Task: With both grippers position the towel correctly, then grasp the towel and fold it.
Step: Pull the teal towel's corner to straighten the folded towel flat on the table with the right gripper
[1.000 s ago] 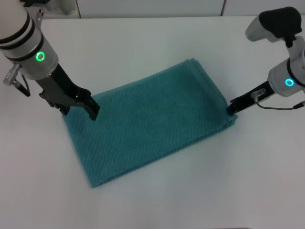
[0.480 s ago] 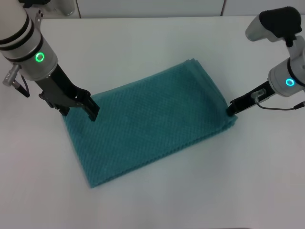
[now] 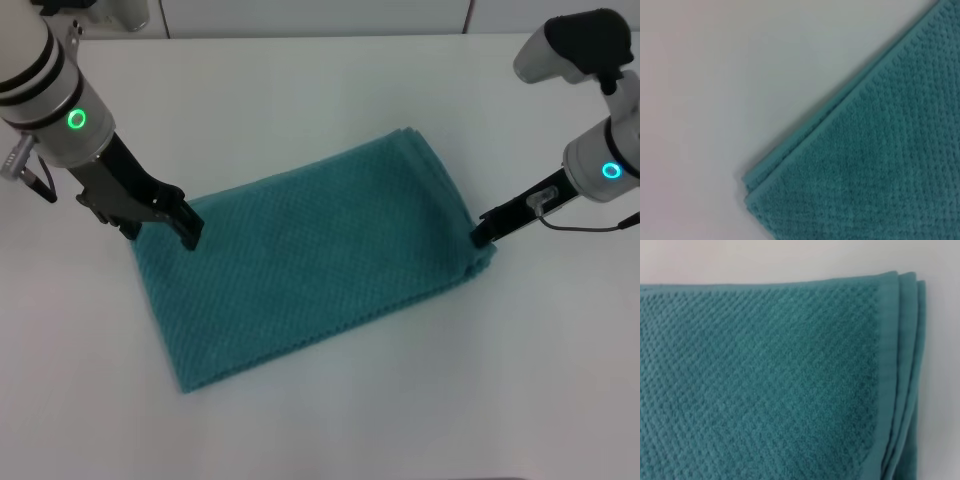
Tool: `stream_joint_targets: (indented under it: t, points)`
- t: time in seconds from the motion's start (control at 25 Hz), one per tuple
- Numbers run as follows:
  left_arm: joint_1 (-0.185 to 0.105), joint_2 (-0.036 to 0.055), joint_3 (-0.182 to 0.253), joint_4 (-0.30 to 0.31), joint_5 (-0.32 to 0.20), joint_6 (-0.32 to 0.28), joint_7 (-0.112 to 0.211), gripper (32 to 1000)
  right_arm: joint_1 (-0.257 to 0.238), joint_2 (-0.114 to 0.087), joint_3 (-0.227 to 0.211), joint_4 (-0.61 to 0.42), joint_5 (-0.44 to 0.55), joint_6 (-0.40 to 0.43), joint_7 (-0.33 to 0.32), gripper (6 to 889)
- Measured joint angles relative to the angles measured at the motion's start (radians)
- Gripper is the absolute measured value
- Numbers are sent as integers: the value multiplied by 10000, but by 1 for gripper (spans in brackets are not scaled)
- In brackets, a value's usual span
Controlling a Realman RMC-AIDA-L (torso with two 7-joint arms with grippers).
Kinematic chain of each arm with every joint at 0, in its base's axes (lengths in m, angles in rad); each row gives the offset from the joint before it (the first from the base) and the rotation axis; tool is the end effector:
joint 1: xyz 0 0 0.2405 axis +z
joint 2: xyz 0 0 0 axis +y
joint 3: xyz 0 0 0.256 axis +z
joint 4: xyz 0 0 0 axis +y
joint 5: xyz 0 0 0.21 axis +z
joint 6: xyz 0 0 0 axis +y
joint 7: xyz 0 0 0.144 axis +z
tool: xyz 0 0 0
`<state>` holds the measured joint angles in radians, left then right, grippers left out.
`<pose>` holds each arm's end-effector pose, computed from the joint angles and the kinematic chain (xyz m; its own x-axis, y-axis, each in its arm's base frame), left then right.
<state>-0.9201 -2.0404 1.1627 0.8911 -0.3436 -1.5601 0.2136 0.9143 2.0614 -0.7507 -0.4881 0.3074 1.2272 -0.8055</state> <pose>-0.1902 0.4019 0.0051 0.3177 0.9402 -0.1228 0.7572 -0.3295 -0.5640 0.2592 0.3935 -0.0364 0.5088 -0.8554 0.0969 -0.7748 -0.5040 -0.3817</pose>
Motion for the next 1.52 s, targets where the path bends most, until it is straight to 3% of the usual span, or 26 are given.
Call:
stream_joint_targets:
  t: [0.44,0.76,0.96,1.08,1.32,1.52]
  points:
    - [13,12,-27,-4,0,62,58,787,-51,88,-39,34,27,559,-122,30]
    - [25,18,-477,-61,0,62,203,786,-154,156,-347,224,66,725,-251,29]
    - [116,18,-508,-80,0,118,242,786,-154,171,-437,447,151,898,-304,29]
    - [145,18,-512,-88,1,154,263,786,-185,172,-860,533,653,1011,-324,29]
    - [223,18,-518,-91,0,174,307,785,-344,172,-2409,410,1892,1161,-134,28]
    - [255,18,-522,-99,0,194,320,784,-486,171,-2656,182,2061,1170,-9,28]
